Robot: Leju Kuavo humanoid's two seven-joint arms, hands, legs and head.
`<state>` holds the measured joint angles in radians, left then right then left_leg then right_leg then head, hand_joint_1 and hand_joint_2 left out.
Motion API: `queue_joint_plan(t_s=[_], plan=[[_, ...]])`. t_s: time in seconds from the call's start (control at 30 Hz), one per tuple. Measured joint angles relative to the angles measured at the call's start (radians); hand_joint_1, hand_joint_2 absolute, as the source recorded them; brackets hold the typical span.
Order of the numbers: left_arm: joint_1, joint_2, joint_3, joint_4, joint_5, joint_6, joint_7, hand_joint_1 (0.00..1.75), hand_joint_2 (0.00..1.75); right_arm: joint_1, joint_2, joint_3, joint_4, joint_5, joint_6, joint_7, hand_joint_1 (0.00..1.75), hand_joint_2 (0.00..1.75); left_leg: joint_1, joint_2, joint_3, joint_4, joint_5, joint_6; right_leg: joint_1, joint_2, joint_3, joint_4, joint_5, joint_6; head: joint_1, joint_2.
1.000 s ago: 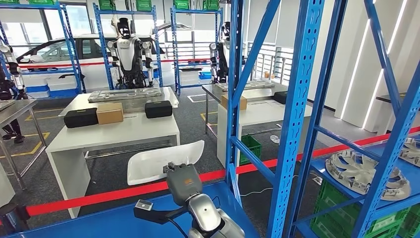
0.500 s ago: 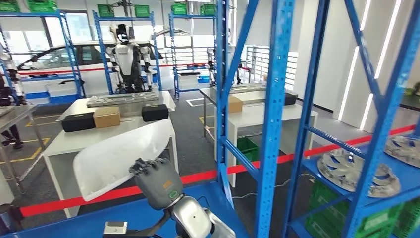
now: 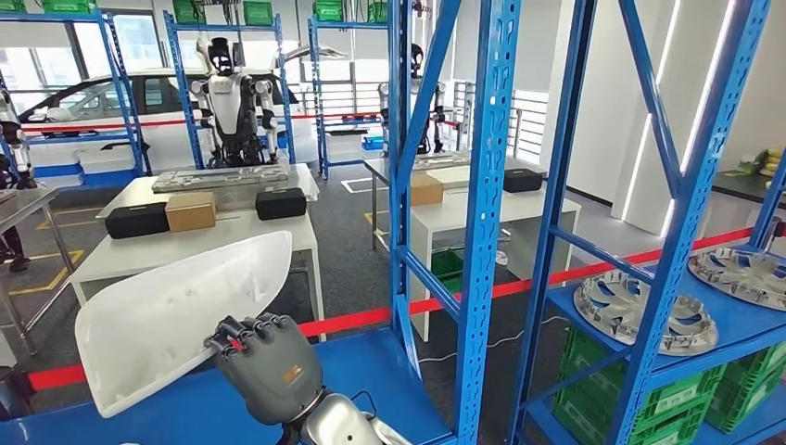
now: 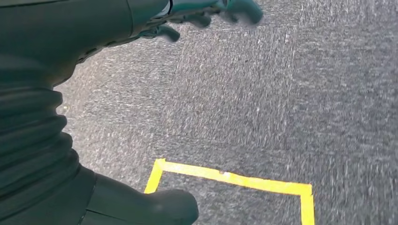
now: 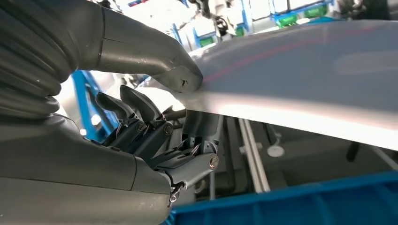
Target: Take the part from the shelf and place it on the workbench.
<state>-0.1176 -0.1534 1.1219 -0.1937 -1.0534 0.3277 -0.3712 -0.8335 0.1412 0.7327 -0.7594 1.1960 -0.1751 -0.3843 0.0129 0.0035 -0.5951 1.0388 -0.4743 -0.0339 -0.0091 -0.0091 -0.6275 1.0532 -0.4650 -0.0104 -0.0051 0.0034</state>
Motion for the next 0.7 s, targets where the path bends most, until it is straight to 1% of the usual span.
queue_joint_plan(t_s=[0.07,0.1,0.13,0.17,0.2,0.23,0.27,0.3,0.33,0.37,0.4,0.43,0.47,0.53,0.57,0.6,0.63,0.67,0.7], plan=[[-0.001,0.001,0.000,0.000,0.009,0.006,-0.007,0.00,1.75,-0.001,-0.005,0.005,-0.008,-0.003,-0.003,0.006,1.69,1.75,0.001,0.000,-0.003,-0.006,0.011,0.012,-0.001,0.000,0.001,-0.003,0.004,0.012,0.001,0.000],[-0.003,0.001,0.001,0.000,0.013,0.009,-0.010,0.00,1.75,-0.002,-0.010,0.007,-0.010,-0.004,-0.004,0.008,1.69,1.75,0.003,0.002,-0.005,-0.010,0.017,0.020,-0.001,0.001,-0.004,0.008,-0.007,0.017,0.003,0.000],[-0.005,0.002,0.001,0.000,0.016,0.011,-0.012,0.00,1.75,-0.005,-0.015,0.009,-0.010,-0.005,-0.006,0.009,1.69,1.75,0.005,0.003,-0.008,-0.014,0.024,0.028,-0.001,0.003,-0.016,0.036,-0.031,0.021,0.004,0.000],[-0.007,0.002,0.001,-0.001,0.018,0.012,-0.013,0.00,1.75,-0.006,-0.023,0.012,-0.010,-0.007,-0.009,0.009,1.69,1.75,0.005,0.004,-0.013,-0.016,0.029,0.035,-0.002,0.005,-0.035,0.085,-0.066,0.024,0.006,0.000],[-0.008,0.003,0.001,-0.001,0.019,0.013,-0.014,0.00,1.75,-0.007,-0.030,0.013,-0.010,-0.008,-0.014,0.009,1.69,1.75,0.004,0.003,-0.020,-0.016,0.034,0.039,-0.001,0.006,-0.061,0.148,-0.106,0.026,0.008,0.000],[-0.009,0.003,0.001,-0.001,0.019,0.014,-0.015,0.00,1.75,-0.006,-0.038,0.014,-0.010,-0.010,-0.022,0.011,1.69,1.75,0.003,0.003,-0.028,-0.015,0.039,0.042,-0.001,0.008,-0.085,0.212,-0.138,0.027,0.008,0.000],[-0.009,0.004,0.001,-0.001,0.019,0.014,-0.015,0.00,1.75,-0.005,-0.047,0.014,-0.009,-0.011,-0.031,0.012,1.69,1.75,0.001,0.003,-0.036,-0.013,0.044,0.044,-0.001,0.008,-0.098,0.254,-0.155,0.027,0.009,0.000],[-0.008,0.004,0.001,-0.001,0.018,0.014,-0.014,0.00,1.75,-0.004,-0.055,0.015,-0.009,-0.011,-0.039,0.015,1.69,1.75,-0.001,0.002,-0.044,-0.012,0.049,0.044,0.000,0.008,-0.093,0.261,-0.155,0.025,0.009,0.000],[-0.008,0.004,0.001,-0.001,0.018,0.014,-0.014,0.00,1.75,-0.004,-0.061,0.015,-0.009,-0.012,-0.046,0.016,1.69,1.75,-0.003,0.002,-0.051,-0.010,0.054,0.044,0.002,0.008,-0.066,0.225,-0.138,0.021,0.010,0.000],[-0.009,0.004,0.001,-0.001,0.019,0.014,-0.014,0.00,1.75,-0.005,-0.065,0.015,-0.009,-0.012,-0.050,0.016,1.69,1.75,-0.004,0.001,-0.056,-0.009,0.059,0.042,0.005,0.008,-0.019,0.155,-0.113,0.013,0.010,0.000],[-0.009,0.003,0.001,-0.001,0.019,0.014,-0.014,0.00,1.75,-0.006,-0.067,0.015,-0.009,-0.012,-0.052,0.017,1.69,1.75,-0.006,0.001,-0.060,-0.008,0.064,0.040,0.009,0.008,0.025,0.083,-0.093,0.004,0.010,0.000],[-0.010,0.003,0.001,-0.002,0.018,0.015,-0.014,0.00,1.75,-0.008,-0.069,0.014,-0.009,-0.012,-0.055,0.017,1.69,1.75,-0.007,0.001,-0.062,-0.008,0.068,0.037,0.013,0.008,0.058,0.023,-0.076,-0.004,0.010,0.000],[-0.010,0.003,0.001,-0.002,0.018,0.015,-0.014,0.00,1.75,-0.011,-0.070,0.014,-0.009,-0.012,-0.056,0.017,1.69,1.75,-0.007,0.002,-0.063,-0.008,0.072,0.032,0.018,0.008,0.076,-0.012,-0.068,-0.011,0.008,0.000],[-0.011,0.004,0.002,-0.002,0.018,0.016,-0.013,0.00,1.75,-0.015,-0.074,0.014,-0.009,-0.012,-0.058,0.018,1.69,1.75,-0.004,0.003,-0.063,-0.013,0.081,0.019,0.023,0.008,0.075,-0.024,-0.056,-0.020,0.009,0.000],[-0.011,0.004,0.002,-0.002,0.018,0.016,-0.013,0.00,1.75,-0.016,-0.075,0.014,-0.009,-0.013,-0.058,0.019,1.69,1.75,-0.002,0.003,-0.065,-0.015,0.084,0.013,0.021,0.007,0.075,-0.029,-0.047,-0.024,0.009,0.000],[-0.011,0.004,0.002,-0.002,0.018,0.016,-0.012,0.00,1.75,-0.017,-0.076,0.014,-0.009,-0.014,-0.059,0.021,1.69,1.75,-0.002,0.001,-0.069,-0.011,0.077,0.007,0.018,0.006,0.074,-0.035,-0.037,-0.029,0.009,0.000],[-0.011,0.005,0.002,-0.002,0.018,0.016,-0.011,0.00,1.75,-0.018,-0.077,0.014,-0.010,-0.015,-0.061,0.025,1.69,1.75,-0.002,0.000,-0.080,0.011,0.056,0.002,0.013,0.005,0.073,-0.041,-0.027,-0.034,0.007,0.000],[-0.011,0.006,0.002,-0.002,0.017,0.016,-0.010,0.00,1.75,-0.019,-0.078,0.014,-0.010,-0.017,-0.064,0.031,1.69,1.75,-0.001,-0.001,-0.097,0.052,0.023,-0.004,0.009,0.004,0.069,-0.046,-0.017,-0.037,0.006,0.000],[-0.011,0.007,0.002,-0.002,0.016,0.016,-0.007,0.00,1.75,-0.020,-0.080,0.014,-0.010,-0.018,-0.067,0.038,1.69,1.75,0.000,-0.002,-0.118,0.114,-0.018,-0.011,0.007,0.003,0.062,-0.047,-0.010,-0.039,0.004,0.000]])
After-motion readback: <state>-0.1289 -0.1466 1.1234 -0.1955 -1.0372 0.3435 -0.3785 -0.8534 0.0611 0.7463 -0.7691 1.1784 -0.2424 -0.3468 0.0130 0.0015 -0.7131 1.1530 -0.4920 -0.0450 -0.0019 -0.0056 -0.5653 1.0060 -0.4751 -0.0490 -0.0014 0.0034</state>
